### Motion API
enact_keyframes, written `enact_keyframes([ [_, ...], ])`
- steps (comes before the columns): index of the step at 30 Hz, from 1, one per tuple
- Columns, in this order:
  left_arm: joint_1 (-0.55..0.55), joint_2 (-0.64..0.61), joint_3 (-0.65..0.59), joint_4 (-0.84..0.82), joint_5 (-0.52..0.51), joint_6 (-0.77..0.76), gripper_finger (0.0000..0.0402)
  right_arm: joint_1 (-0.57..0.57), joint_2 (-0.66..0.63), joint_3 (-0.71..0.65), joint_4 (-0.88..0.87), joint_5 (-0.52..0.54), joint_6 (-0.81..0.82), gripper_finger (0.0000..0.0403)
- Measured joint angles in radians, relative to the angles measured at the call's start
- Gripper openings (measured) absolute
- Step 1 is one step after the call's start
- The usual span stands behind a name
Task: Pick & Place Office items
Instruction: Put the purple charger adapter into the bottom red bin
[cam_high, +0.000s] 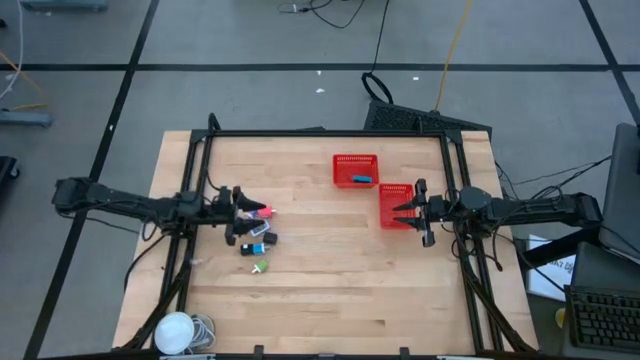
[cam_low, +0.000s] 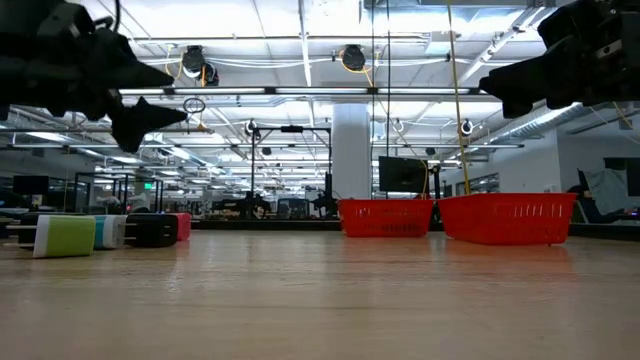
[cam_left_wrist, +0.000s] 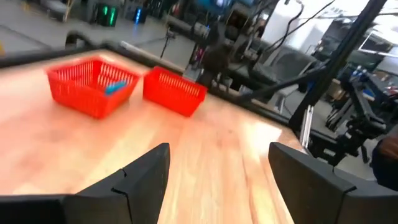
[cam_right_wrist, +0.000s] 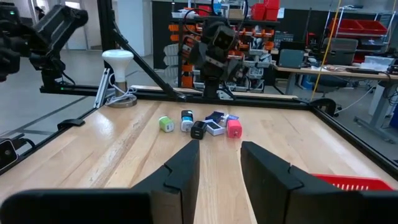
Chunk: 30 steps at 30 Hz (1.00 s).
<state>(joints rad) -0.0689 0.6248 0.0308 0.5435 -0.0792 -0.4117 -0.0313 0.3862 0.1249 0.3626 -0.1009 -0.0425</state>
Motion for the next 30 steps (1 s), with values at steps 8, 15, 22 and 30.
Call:
enact_keyframes([
  [8, -0.016, 0.146, 0.004, 0.356, -0.07, -0.304, 0.0273, 0.0, 0.0, 0.0, 0.001, 0.0, 0.0, 0.0106],
  [15, -0.016, 0.15, 0.004, 0.374, -0.173, -0.287, 0.0274, 0.0, 0.0, 0.0, 0.005, 0.0, 0.0, 0.0106],
  [22, -0.027, 0.188, 0.004, 0.298, -0.095, -0.436, 0.0274, 0.0, 0.001, 0.0, 0.004, 0.001, -0.003, 0.0106],
  [30, -0.046, 0.341, 0.058, 0.212, -0.188, -0.469, 0.0273, 0.0, 0.001, 0.0, 0.002, 0.03, -0.003, 0.0106],
])
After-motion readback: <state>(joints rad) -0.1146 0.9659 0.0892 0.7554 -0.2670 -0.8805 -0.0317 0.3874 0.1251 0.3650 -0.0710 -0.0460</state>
